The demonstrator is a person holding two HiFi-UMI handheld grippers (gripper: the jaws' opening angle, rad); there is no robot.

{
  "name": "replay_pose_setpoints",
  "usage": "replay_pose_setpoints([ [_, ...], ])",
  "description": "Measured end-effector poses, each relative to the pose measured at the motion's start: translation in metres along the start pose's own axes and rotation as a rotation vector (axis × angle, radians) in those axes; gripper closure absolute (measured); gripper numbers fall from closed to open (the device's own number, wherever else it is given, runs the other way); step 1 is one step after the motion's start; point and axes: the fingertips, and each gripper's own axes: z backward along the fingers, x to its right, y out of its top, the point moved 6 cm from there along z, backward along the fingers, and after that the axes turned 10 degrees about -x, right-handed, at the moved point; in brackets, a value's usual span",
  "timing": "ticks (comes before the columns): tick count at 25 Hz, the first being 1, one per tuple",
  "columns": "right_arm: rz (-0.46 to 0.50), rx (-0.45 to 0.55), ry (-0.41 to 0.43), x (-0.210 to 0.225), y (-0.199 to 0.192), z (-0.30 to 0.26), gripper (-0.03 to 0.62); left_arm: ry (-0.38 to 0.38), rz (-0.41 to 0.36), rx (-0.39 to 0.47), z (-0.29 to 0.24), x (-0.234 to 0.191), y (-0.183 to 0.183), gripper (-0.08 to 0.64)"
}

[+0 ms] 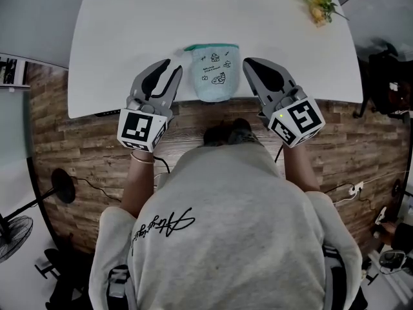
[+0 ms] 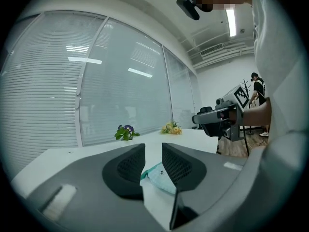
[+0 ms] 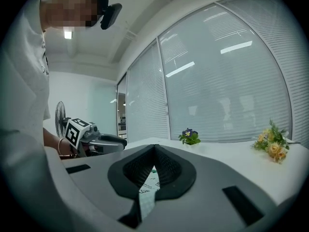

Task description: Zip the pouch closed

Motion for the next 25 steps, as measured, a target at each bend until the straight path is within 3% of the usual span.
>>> replay_pose_setpoints([
  [12,0.021,0.100,-0.009,-0.019,0.028,0.022,0.591,-0.014,0.001,0.119,0.038,0.009,0.036,0.548],
  [25,0.027,0.130,-0.029,-0.029,0.034,0.023,0.591,-0.013,-0.017,0.130,0.047,0.009,0.035,0.560],
])
